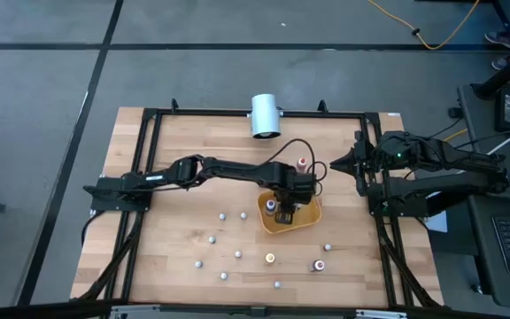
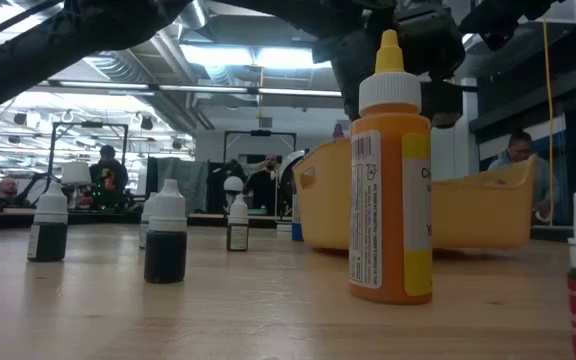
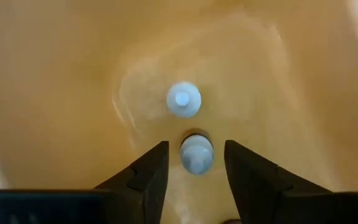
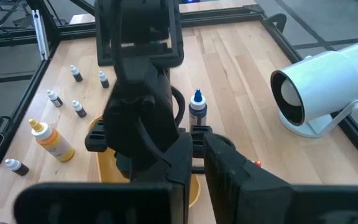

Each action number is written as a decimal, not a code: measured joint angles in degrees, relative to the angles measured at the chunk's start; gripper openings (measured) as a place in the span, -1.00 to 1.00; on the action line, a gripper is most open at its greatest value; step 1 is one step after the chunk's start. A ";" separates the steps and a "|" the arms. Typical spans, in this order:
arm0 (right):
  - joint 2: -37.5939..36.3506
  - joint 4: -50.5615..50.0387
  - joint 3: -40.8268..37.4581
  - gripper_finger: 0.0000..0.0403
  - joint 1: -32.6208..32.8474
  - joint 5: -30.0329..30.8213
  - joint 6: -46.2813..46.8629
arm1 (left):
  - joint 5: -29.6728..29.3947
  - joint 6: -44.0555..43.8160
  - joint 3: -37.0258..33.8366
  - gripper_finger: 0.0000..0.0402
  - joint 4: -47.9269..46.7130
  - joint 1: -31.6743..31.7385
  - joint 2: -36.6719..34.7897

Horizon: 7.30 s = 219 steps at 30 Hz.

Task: Pick & Place food coloring
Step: Put the small green food coloring bottle into the yellow bin

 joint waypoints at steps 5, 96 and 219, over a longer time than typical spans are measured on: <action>-0.02 -0.22 0.00 -0.78 0.00 0.00 -0.18 | -0.24 -2.45 0.09 -0.19 -0.20 -0.10 -5.28; 0.00 -3.19 0.00 -0.78 -0.01 1.14 -3.11 | 0.01 -22.64 -83.99 -0.41 32.88 -8.87 -50.57; 2.56 -3.65 -0.11 -0.78 -0.04 0.75 -0.33 | -5.71 18.79 0.05 -0.11 2.68 -3.50 -4.39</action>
